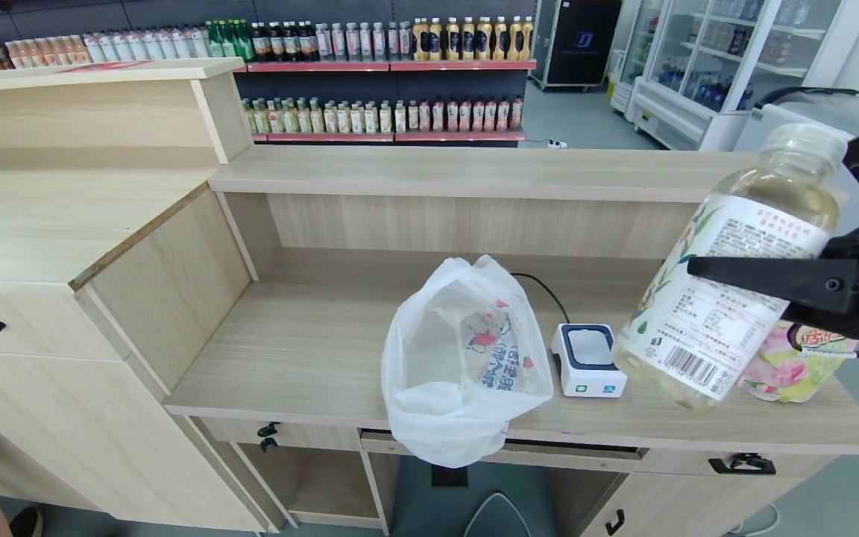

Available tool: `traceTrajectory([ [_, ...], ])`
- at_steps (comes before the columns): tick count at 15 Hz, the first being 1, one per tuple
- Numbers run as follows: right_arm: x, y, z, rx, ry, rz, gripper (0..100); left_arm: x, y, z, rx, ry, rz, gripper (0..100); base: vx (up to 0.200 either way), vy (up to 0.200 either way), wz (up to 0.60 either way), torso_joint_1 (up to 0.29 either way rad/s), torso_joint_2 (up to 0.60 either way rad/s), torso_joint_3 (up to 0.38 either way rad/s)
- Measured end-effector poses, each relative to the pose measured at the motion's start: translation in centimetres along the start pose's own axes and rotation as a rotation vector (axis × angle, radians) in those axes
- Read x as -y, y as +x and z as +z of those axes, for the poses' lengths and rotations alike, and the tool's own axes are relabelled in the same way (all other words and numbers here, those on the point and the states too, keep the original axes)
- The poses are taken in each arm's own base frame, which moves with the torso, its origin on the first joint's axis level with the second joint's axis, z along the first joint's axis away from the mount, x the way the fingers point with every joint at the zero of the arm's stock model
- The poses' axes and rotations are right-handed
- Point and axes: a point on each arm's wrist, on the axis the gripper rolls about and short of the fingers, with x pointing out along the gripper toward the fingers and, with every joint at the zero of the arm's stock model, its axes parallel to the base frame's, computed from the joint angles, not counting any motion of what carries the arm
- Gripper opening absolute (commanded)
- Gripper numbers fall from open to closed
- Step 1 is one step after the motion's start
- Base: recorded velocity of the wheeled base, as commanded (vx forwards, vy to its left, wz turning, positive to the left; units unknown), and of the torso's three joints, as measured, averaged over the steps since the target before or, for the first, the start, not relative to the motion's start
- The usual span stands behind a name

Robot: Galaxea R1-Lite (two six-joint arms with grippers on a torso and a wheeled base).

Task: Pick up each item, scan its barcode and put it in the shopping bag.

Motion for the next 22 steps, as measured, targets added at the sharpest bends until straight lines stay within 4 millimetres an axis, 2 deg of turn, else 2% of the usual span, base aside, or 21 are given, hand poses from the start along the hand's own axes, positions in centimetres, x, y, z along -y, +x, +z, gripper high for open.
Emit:
traceTrajectory([
  [3, -1.6, 0.7, 0.4, 0.016, 0.083, 0.083, 0, 0.0, 0.0, 0.0, 0.0, 0.0, 0.0, 0, 0.0, 0.0, 0.0, 0.0, 0.0, 0.0],
  [6, -3.3, 1.3, 0.6, 0.015, 0.084, 0.163, 0, 0.0, 0.0, 0.0, 0.0, 0.0, -0.001, 0, 0.0, 0.0, 0.0, 0.0, 0.0, 0.0],
  [14, -4.6, 3.2, -1.0, 0.028, 0.099, 0.121, 0, 0.0, 0.0, 0.0, 0.0, 0.0, 0.0, 0, 0.0, 0.0, 0.0, 0.0, 0.0, 0.0],
  [22, -5.5, 4.5, -1.4, 0.037, 0.122, 0.112, 0, 0.0, 0.0, 0.0, 0.0, 0.0, 0.0, 0, 0.0, 0.0, 0.0, 0.0, 0.0, 0.0],
])
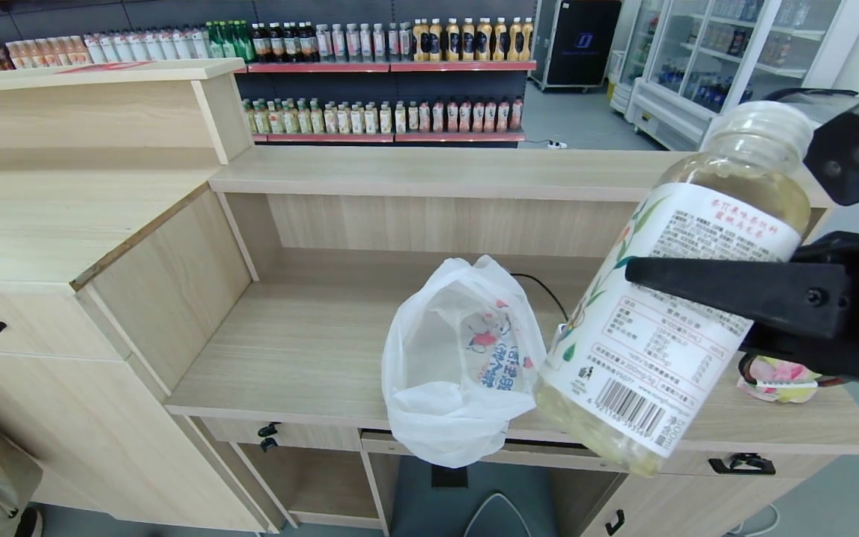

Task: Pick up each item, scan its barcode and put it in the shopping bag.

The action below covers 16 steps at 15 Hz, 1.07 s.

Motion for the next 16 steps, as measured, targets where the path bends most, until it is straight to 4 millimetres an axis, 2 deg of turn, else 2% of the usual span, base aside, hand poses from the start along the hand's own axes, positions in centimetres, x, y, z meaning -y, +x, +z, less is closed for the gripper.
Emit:
traceTrajectory([
  [8, -0.6, 0.6, -1.0, -0.047, -0.041, 0.048, 0, 0.0, 0.0, 0.0, 0.0, 0.0, 0.0, 0, 0.0, 0.0, 0.0, 0.0, 0.0, 0.0],
  [16, -0.5, 0.6, -1.2, -0.051, -0.04, 0.043, 0, 0.0, 0.0, 0.0, 0.0, 0.0, 0.0, 0, 0.0, 0.0, 0.0, 0.0, 0.0, 0.0],
])
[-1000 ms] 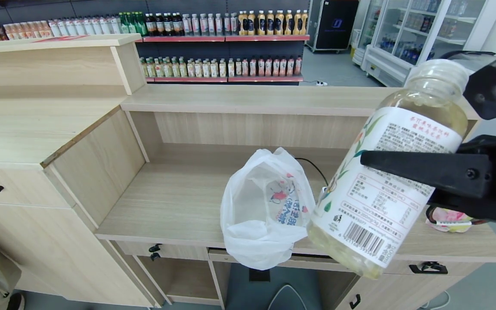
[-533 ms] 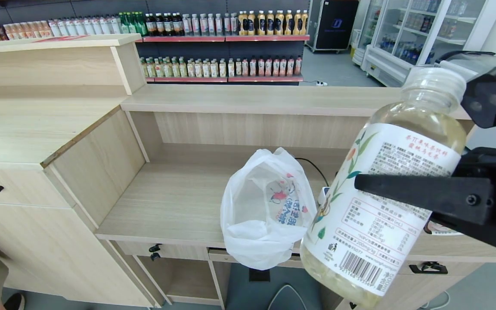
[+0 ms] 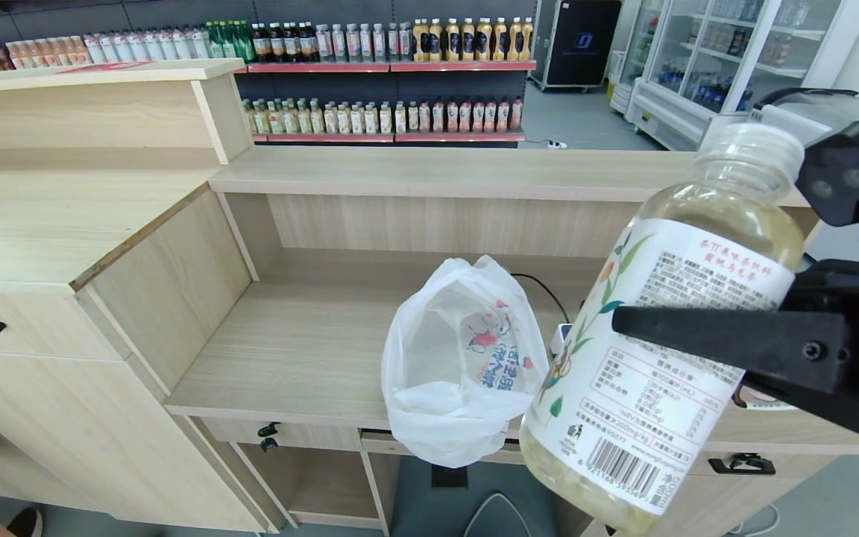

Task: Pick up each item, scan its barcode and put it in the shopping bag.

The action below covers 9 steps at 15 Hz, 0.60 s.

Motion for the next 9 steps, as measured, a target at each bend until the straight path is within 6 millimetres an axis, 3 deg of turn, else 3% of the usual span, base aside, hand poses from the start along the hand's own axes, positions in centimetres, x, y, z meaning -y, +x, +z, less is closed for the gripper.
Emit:
traceTrajectory([
  [6, 0.6, -0.4, 0.3, 0.017, -0.014, -0.037, 0, 0.0, 0.0, 0.0, 0.0, 0.0, 0.0, 0, 0.0, 0.0, 0.0, 0.0, 0.0, 0.0],
  [9, 3.3, -1.8, 1.1, 0.05, -0.165, -0.181, 0, 0.0, 0.0, 0.0, 0.0, 0.0, 0.0, 0, 0.0, 0.0, 0.0, 0.0, 0.0, 0.0],
])
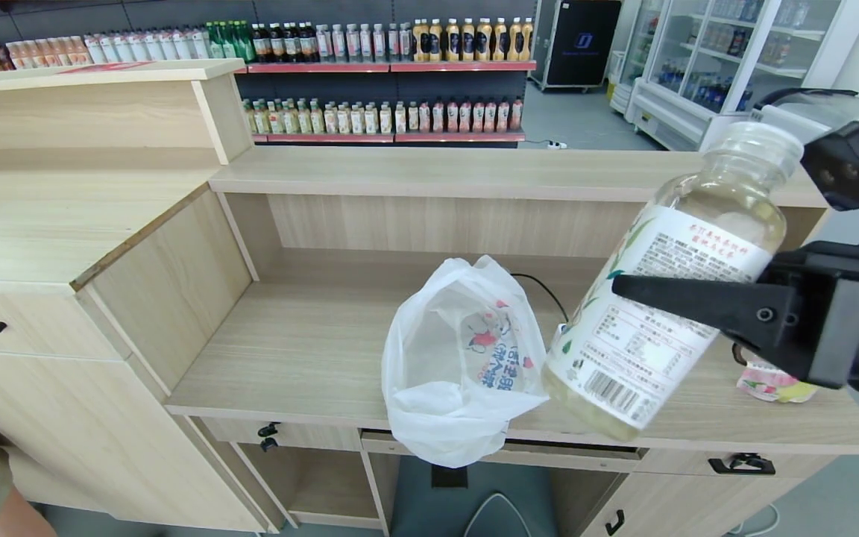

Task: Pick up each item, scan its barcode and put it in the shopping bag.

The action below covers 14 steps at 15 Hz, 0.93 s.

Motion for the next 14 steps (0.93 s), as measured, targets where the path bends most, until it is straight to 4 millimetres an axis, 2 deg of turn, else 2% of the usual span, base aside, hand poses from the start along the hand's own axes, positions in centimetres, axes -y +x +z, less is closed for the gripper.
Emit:
traceTrajectory([
  [3, 6.6, -3.4, 0.0, -0.017, -0.286, -0.381, 0, 0.0, 0.0, 0.0, 0.0, 0.0, 0.001, 0, 0.0, 0.0, 0.0, 0.0, 0.0, 0.0],
  [6, 12.1, -7.7, -0.8, -0.175, -0.545, -0.693, 0, 0.0, 0.0, 0.0, 0.0, 0.0, 0.0, 0, 0.0, 0.0, 0.0, 0.0, 0.0, 0.0],
  [9, 14.8, -11.3, -1.4, -0.326, -0.675, -0.89, 0, 0.0, 0.0, 0.0, 0.0, 0.0, 0.0, 0, 0.0, 0.0, 0.0, 0.0, 0.0, 0.0],
  [11, 15.7, -13.0, -1.7, -0.404, -0.755, -0.942, 0, 0.0, 0.0, 0.0, 0.0, 0.0, 0.0, 0, 0.0, 0.0, 0.0, 0.0, 0.0, 0.0],
  [14, 16.2, -14.7, -2.0, -0.449, -0.771, -0.993, 0, 0.0, 0.0, 0.0, 0.0, 0.0, 0.001, 0, 0.0, 0.0, 0.0, 0.0, 0.0, 0.0],
])
